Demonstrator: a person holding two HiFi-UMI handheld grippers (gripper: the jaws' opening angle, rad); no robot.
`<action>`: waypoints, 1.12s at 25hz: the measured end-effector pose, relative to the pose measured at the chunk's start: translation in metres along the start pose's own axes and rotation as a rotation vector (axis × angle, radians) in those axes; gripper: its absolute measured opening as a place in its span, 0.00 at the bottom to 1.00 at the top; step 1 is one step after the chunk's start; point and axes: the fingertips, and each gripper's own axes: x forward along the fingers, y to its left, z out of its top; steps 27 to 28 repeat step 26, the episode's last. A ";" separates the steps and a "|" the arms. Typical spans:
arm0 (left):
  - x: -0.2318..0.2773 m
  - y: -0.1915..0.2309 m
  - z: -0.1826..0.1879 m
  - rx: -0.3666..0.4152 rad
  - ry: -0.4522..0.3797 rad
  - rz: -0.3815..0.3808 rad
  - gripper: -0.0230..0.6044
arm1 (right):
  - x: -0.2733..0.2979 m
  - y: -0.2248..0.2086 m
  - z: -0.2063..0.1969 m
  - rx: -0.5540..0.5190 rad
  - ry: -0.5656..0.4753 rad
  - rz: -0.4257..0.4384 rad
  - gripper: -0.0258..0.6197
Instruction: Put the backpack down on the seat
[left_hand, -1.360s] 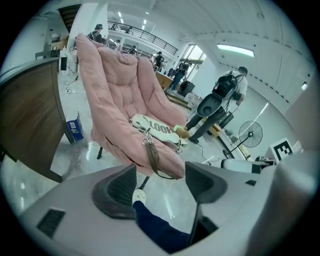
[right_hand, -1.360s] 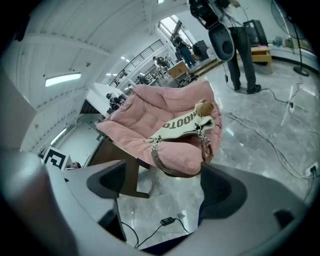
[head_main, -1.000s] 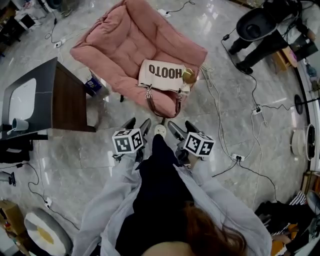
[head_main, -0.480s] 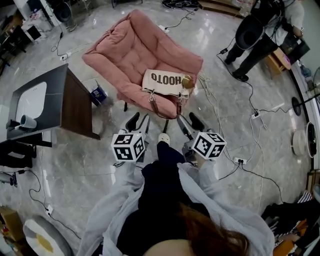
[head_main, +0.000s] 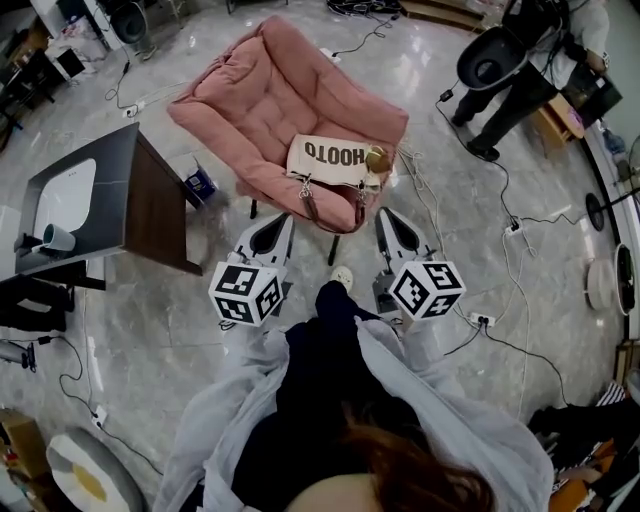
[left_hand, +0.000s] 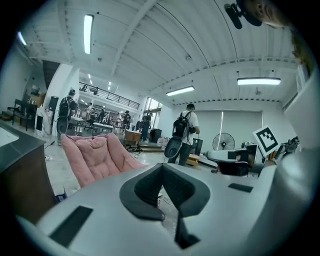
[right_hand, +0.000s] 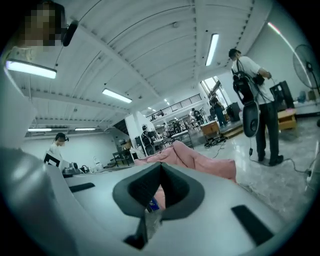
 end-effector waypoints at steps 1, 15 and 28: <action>0.000 0.002 0.001 0.006 -0.003 0.004 0.06 | 0.001 0.000 0.000 -0.013 0.003 0.000 0.05; 0.006 0.015 -0.018 -0.010 0.051 0.040 0.06 | 0.009 -0.011 -0.020 0.009 0.076 -0.011 0.05; 0.016 0.013 -0.031 -0.011 0.086 0.035 0.06 | 0.015 -0.017 -0.029 0.032 0.103 -0.003 0.05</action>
